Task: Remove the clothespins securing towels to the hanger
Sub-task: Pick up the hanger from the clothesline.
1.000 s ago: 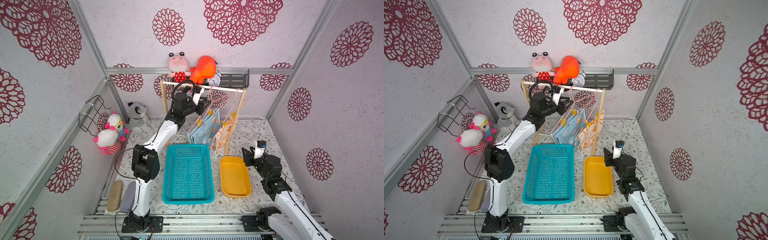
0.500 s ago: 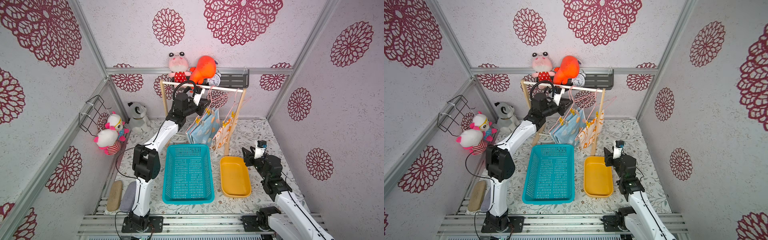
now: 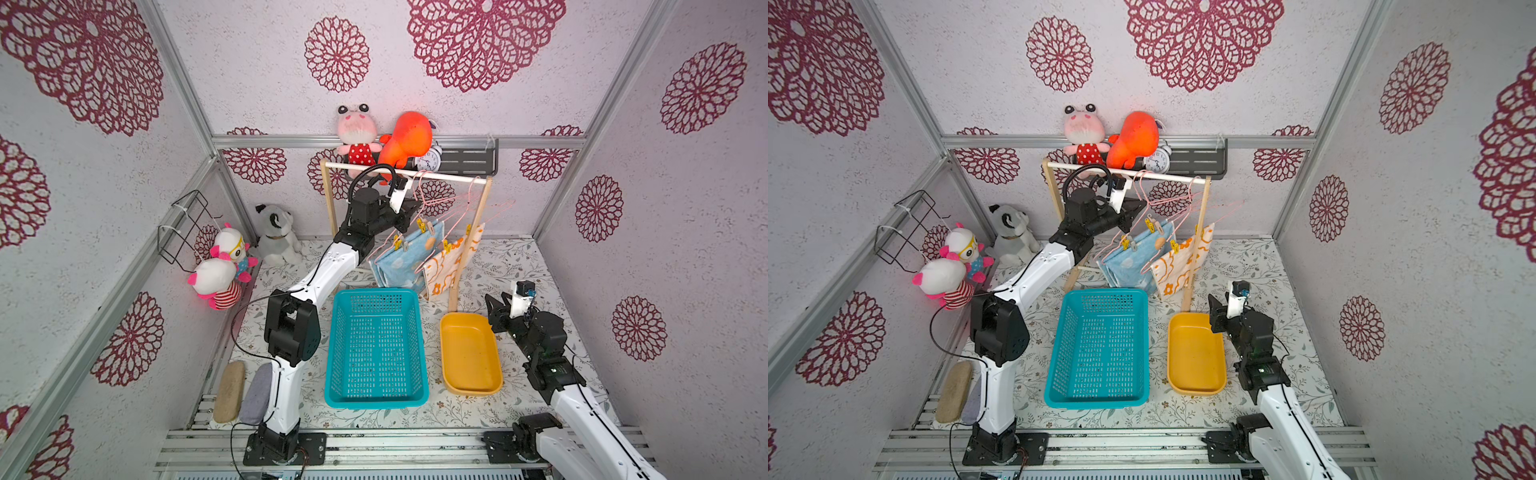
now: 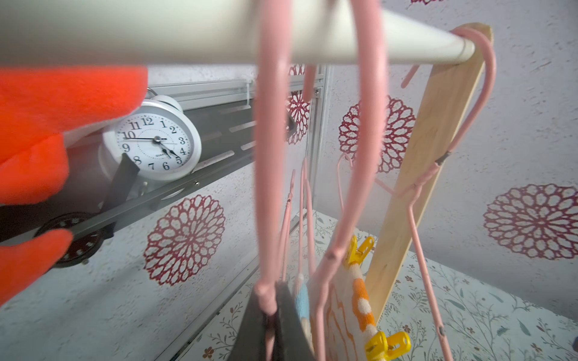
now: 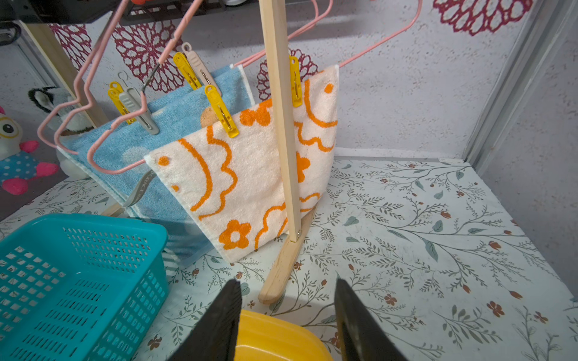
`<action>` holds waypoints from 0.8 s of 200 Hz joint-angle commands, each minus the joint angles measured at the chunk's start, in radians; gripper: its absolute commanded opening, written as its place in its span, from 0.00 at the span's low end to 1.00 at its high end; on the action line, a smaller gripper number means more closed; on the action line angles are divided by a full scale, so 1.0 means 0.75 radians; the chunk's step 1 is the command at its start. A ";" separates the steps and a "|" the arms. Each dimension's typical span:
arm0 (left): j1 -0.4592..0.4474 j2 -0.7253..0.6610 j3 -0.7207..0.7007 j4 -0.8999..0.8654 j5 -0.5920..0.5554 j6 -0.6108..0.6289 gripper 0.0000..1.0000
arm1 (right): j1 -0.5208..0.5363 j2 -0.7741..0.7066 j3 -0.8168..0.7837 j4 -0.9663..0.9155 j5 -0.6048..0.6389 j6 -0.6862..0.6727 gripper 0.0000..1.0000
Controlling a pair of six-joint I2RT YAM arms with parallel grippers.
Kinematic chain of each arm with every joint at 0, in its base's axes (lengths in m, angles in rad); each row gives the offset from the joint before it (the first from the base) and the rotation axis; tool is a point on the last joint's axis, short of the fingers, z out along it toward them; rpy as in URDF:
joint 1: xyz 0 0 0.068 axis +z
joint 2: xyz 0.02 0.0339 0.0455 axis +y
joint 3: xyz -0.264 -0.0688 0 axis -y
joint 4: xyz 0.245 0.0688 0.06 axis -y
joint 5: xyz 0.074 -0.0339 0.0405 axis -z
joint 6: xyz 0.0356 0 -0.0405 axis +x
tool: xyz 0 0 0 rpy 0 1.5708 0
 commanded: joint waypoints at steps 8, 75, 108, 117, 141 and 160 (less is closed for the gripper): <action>-0.006 -0.114 -0.061 -0.055 -0.175 0.074 0.00 | 0.009 -0.004 0.030 0.007 0.009 0.016 0.50; -0.006 -0.316 -0.180 -0.108 -0.368 0.149 0.00 | 0.019 0.026 0.084 -0.008 -0.017 0.008 0.50; -0.001 -0.399 -0.218 -0.181 -0.394 0.179 0.00 | 0.029 0.065 0.137 -0.018 -0.040 -0.011 0.50; 0.000 -0.425 -0.221 -0.214 -0.402 0.187 0.00 | 0.033 0.074 0.156 -0.028 -0.045 -0.020 0.50; 0.022 -0.500 -0.241 -0.289 -0.385 0.179 0.00 | 0.044 0.094 0.202 -0.043 -0.061 -0.041 0.50; 0.041 -0.563 -0.244 -0.396 -0.368 0.176 0.00 | 0.059 0.122 0.244 -0.060 -0.089 -0.059 0.50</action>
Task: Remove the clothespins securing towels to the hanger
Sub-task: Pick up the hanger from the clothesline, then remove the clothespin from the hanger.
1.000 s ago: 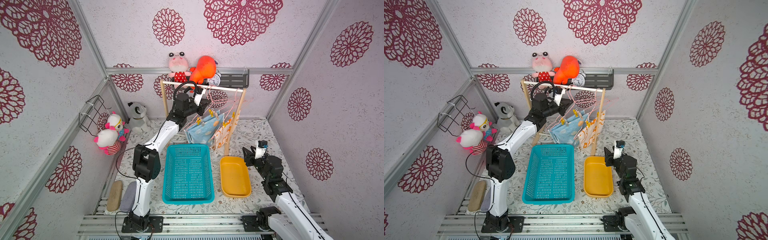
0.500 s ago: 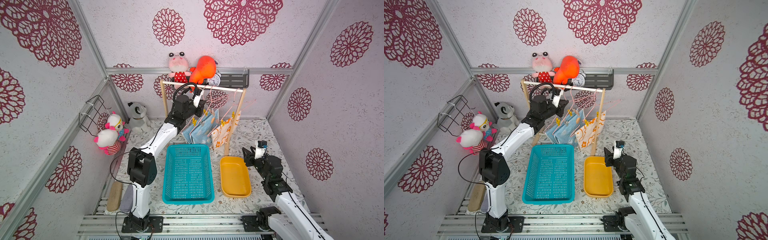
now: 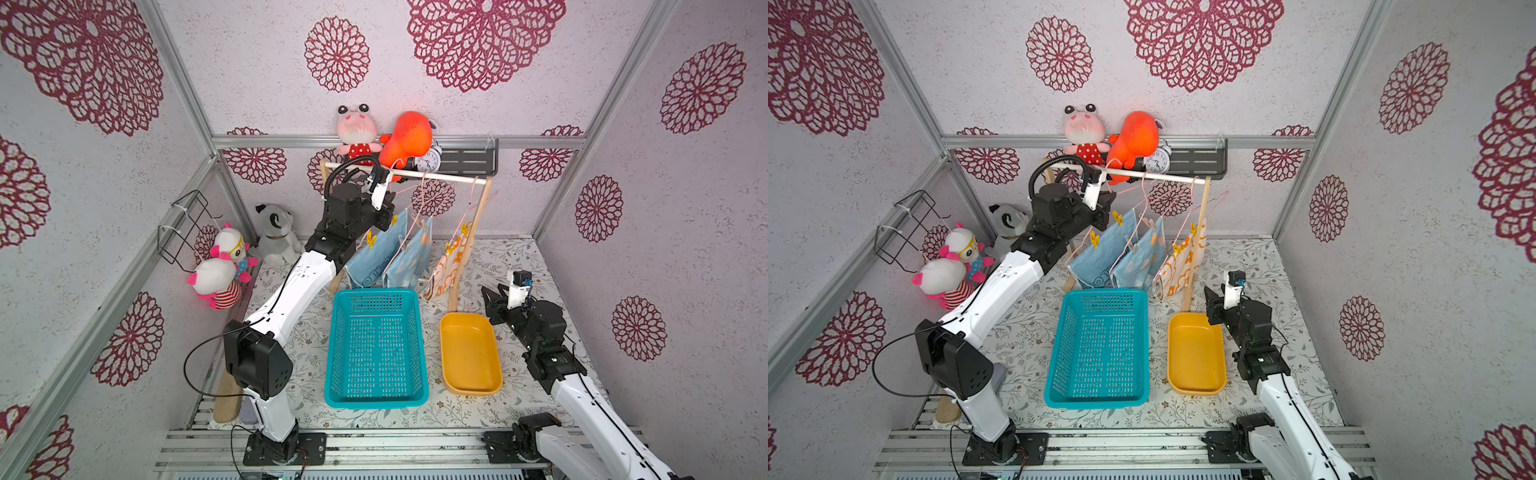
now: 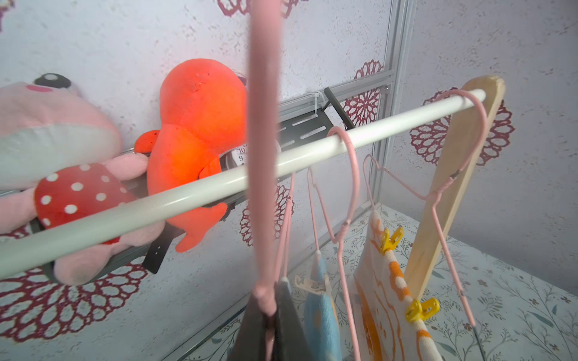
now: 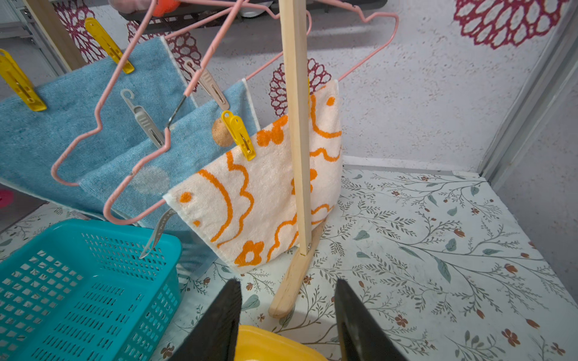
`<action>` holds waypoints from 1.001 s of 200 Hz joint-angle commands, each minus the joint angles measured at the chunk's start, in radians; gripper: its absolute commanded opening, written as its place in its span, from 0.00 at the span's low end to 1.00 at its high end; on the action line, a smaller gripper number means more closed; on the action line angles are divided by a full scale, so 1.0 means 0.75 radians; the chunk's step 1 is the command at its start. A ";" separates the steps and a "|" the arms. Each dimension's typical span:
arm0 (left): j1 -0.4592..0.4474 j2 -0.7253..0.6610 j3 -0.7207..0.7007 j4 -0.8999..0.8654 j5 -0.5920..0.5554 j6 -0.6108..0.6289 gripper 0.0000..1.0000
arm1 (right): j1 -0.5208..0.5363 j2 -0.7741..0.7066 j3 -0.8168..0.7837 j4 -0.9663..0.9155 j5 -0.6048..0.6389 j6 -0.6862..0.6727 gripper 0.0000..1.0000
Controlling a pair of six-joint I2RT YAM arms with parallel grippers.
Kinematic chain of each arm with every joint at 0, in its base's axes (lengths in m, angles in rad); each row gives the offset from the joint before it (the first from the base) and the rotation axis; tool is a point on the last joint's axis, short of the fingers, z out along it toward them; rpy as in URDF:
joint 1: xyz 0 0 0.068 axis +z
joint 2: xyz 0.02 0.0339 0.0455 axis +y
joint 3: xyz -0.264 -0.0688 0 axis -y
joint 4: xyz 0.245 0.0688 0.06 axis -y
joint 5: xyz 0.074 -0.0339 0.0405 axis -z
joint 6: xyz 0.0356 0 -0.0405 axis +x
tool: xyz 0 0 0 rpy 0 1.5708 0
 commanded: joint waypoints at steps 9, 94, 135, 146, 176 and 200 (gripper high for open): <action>0.040 -0.124 0.009 -0.193 0.007 0.031 0.00 | 0.035 0.035 0.104 -0.018 -0.066 -0.056 0.50; 0.275 -0.350 0.164 -0.749 0.216 -0.065 0.00 | 0.280 0.237 0.437 -0.227 -0.119 -0.272 0.50; 0.351 -0.465 0.136 -0.950 0.396 -0.104 0.00 | 0.393 0.319 0.567 -0.277 -0.153 -0.356 0.50; 0.357 -0.500 0.077 -0.973 0.452 -0.103 0.00 | 0.424 0.344 0.596 -0.282 -0.181 -0.372 0.50; 0.359 -0.580 -0.101 -0.988 0.629 -0.085 0.00 | 0.539 0.424 0.715 -0.379 -0.191 -0.460 0.50; 0.360 -0.589 -0.159 -1.023 0.705 -0.065 0.00 | 0.644 0.456 0.805 -0.466 -0.194 -0.535 0.50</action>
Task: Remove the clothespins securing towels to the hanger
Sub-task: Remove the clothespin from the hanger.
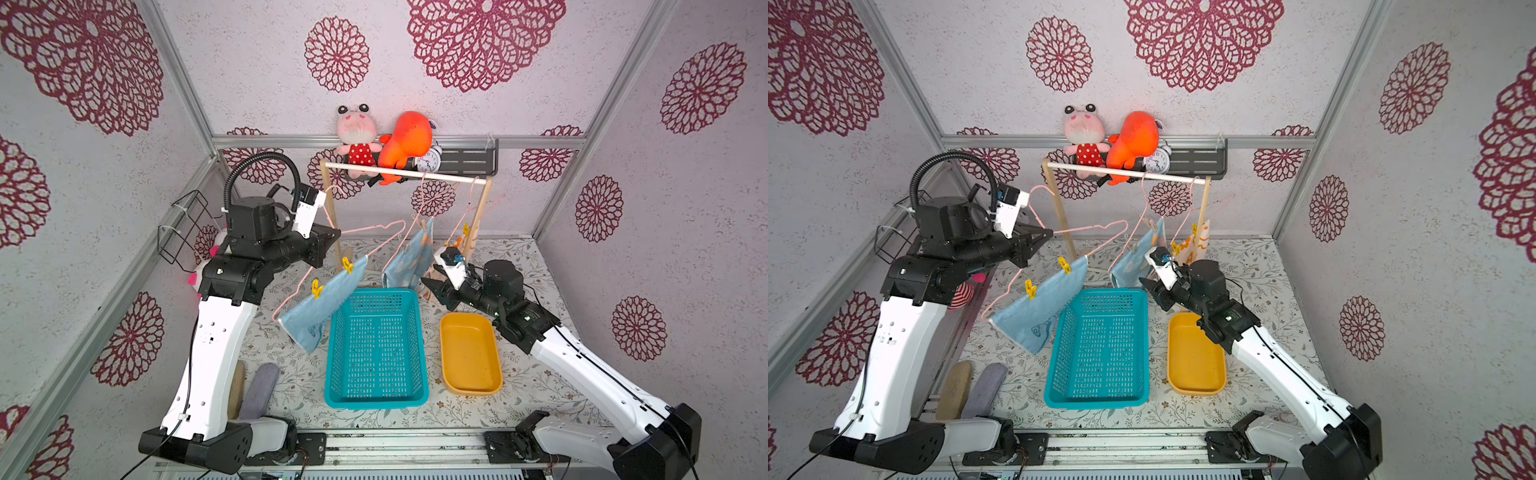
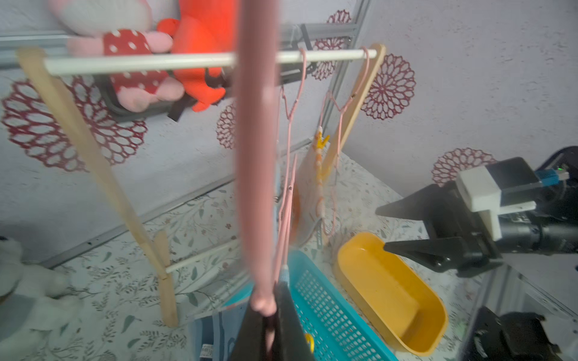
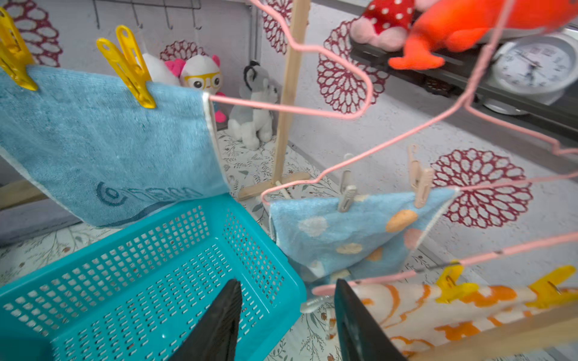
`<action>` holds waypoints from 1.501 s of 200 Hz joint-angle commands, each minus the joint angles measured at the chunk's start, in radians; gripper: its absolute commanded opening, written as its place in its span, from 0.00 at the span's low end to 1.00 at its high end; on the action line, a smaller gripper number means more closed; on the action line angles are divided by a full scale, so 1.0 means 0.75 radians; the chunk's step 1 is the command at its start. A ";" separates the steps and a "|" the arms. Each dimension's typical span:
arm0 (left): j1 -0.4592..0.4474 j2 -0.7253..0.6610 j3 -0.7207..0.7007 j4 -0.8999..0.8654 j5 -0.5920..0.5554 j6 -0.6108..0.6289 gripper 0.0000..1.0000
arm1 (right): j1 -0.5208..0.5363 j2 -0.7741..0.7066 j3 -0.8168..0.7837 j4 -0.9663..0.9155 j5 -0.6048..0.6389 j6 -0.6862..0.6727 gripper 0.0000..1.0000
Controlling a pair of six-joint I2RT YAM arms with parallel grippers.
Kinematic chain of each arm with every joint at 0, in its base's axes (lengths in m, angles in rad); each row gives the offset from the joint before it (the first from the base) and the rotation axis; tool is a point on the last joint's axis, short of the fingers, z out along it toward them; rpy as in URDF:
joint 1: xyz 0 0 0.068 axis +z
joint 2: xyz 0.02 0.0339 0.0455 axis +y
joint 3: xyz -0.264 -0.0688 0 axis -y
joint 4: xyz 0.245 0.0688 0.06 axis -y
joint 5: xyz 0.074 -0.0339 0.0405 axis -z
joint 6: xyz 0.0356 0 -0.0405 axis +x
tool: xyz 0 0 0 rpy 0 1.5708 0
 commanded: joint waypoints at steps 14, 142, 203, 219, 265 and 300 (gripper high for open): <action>0.000 0.000 -0.069 -0.045 0.177 0.021 0.00 | 0.144 0.014 0.140 -0.126 -0.042 -0.148 0.50; -0.063 0.031 -0.254 0.118 0.320 -0.065 0.00 | 0.311 0.284 0.331 -0.128 -0.174 -0.216 0.48; -0.063 0.039 -0.275 0.151 0.345 -0.084 0.00 | 0.341 0.343 0.342 -0.142 -0.191 -0.225 0.47; -0.065 0.041 -0.273 0.147 0.359 -0.085 0.00 | 0.340 0.345 0.345 -0.143 -0.194 -0.239 0.47; -0.084 0.054 -0.264 0.111 0.411 -0.054 0.00 | 0.339 0.347 0.368 -0.178 -0.199 -0.304 0.45; -0.110 0.069 -0.241 0.044 0.437 -0.010 0.00 | 0.329 0.366 0.400 -0.237 -0.270 -0.342 0.42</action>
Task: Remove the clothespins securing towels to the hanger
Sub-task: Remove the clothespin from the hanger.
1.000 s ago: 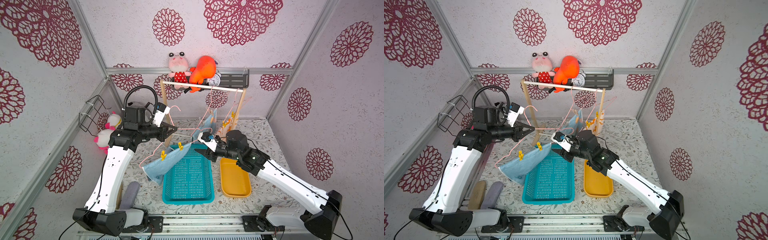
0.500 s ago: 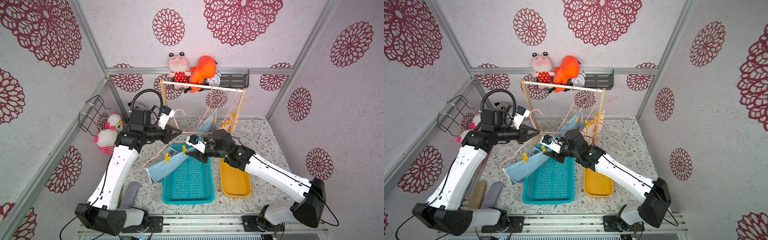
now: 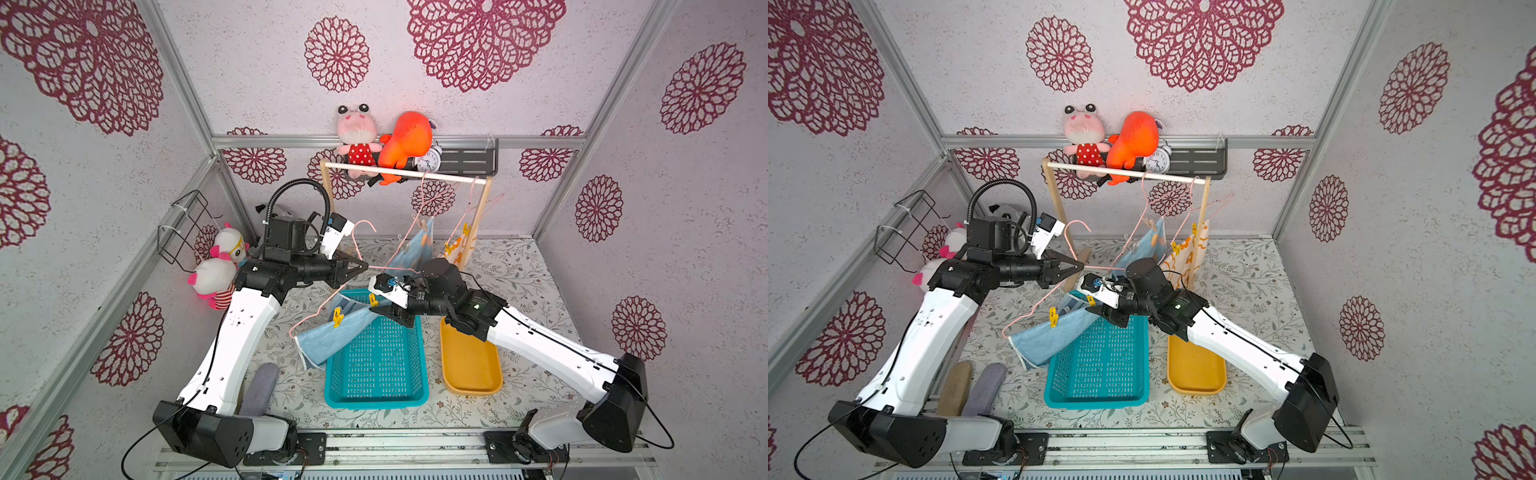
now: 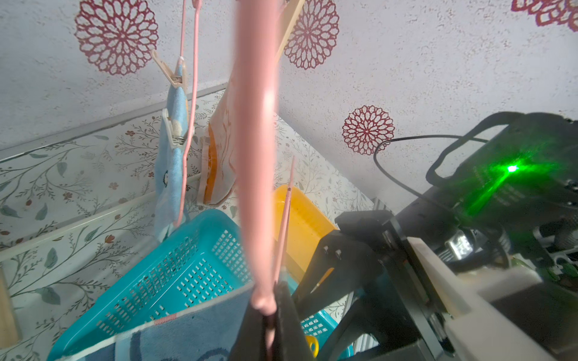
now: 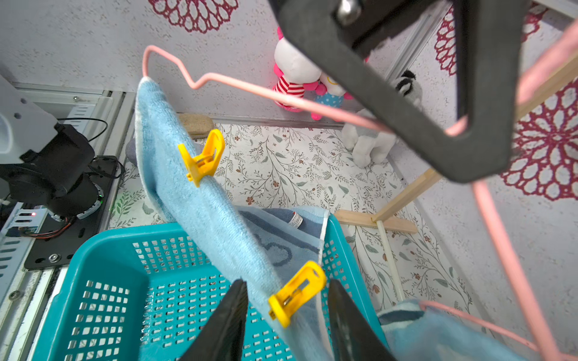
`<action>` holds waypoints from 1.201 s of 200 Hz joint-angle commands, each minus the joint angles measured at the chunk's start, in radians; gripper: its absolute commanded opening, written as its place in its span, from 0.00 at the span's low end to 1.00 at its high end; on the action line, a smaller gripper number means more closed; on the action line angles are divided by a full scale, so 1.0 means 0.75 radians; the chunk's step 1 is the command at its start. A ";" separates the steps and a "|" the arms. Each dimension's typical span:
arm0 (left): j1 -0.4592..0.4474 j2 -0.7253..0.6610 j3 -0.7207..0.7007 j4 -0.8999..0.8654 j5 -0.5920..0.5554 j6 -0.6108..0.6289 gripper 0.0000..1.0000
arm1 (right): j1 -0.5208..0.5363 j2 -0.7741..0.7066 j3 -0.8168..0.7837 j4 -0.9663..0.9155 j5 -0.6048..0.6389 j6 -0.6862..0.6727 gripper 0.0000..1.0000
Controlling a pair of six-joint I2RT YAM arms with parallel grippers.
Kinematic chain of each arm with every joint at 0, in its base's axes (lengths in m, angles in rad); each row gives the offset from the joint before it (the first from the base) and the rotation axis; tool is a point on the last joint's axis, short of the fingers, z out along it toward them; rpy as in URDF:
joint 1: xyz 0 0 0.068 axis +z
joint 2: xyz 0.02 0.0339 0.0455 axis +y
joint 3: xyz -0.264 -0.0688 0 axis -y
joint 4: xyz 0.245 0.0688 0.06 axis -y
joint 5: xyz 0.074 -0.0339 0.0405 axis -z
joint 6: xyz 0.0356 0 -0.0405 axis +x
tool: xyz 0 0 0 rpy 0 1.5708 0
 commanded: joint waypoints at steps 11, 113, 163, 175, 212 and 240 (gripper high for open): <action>-0.026 0.011 0.040 -0.045 0.073 0.065 0.00 | -0.012 0.013 0.066 -0.066 -0.100 -0.066 0.41; -0.039 0.027 0.067 -0.100 0.129 0.111 0.00 | -0.044 0.021 0.080 -0.153 -0.193 -0.109 0.34; -0.042 0.038 0.073 -0.128 0.126 0.136 0.00 | -0.043 0.021 0.084 -0.164 -0.242 -0.110 0.30; -0.042 0.039 0.073 -0.136 0.122 0.141 0.00 | -0.044 0.018 0.085 -0.165 -0.247 -0.110 0.30; -0.042 0.052 0.087 -0.160 0.136 0.157 0.00 | -0.048 0.014 0.084 -0.181 -0.253 -0.122 0.36; -0.042 0.056 0.094 -0.175 0.152 0.169 0.00 | -0.056 0.020 0.093 -0.193 -0.267 -0.124 0.38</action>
